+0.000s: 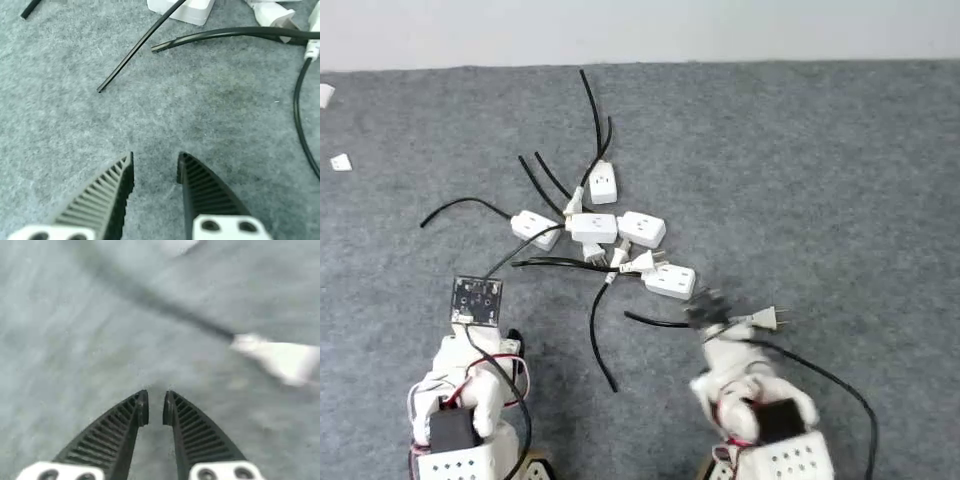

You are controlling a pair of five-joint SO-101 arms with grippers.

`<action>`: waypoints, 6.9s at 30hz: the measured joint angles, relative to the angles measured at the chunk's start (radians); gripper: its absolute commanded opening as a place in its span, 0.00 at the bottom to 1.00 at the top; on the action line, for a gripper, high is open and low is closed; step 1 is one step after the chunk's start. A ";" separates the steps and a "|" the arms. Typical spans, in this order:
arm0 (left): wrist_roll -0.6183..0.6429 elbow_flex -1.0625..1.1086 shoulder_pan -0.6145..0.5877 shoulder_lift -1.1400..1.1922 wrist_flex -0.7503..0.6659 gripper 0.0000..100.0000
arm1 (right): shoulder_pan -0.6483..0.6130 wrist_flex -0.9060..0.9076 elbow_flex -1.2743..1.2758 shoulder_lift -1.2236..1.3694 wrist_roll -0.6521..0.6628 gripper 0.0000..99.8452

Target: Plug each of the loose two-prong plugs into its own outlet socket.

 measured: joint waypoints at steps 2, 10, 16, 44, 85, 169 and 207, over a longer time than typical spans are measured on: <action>0.000 0.000 0.000 0.000 0.000 0.13 | -0.005 0.000 0.000 -0.005 0.000 0.07; 0.000 0.000 0.000 0.000 0.000 0.13 | 0.000 0.000 0.000 -0.005 0.000 0.07; 0.000 0.000 0.000 0.000 0.000 0.13 | 0.000 0.000 0.000 -0.005 0.000 0.07; 0.000 0.000 0.008 0.000 0.000 0.13 | 0.000 0.000 0.000 -0.005 0.000 0.07; 0.000 0.000 0.008 0.000 0.000 0.13 | 0.000 0.000 0.000 -0.005 0.000 0.07; 0.000 0.000 0.008 0.000 0.000 0.13 | 0.000 0.000 0.000 -0.005 0.000 0.07; 0.002 -0.287 -0.071 0.046 -0.055 0.14 | 0.333 -0.216 0.000 -0.005 0.126 0.07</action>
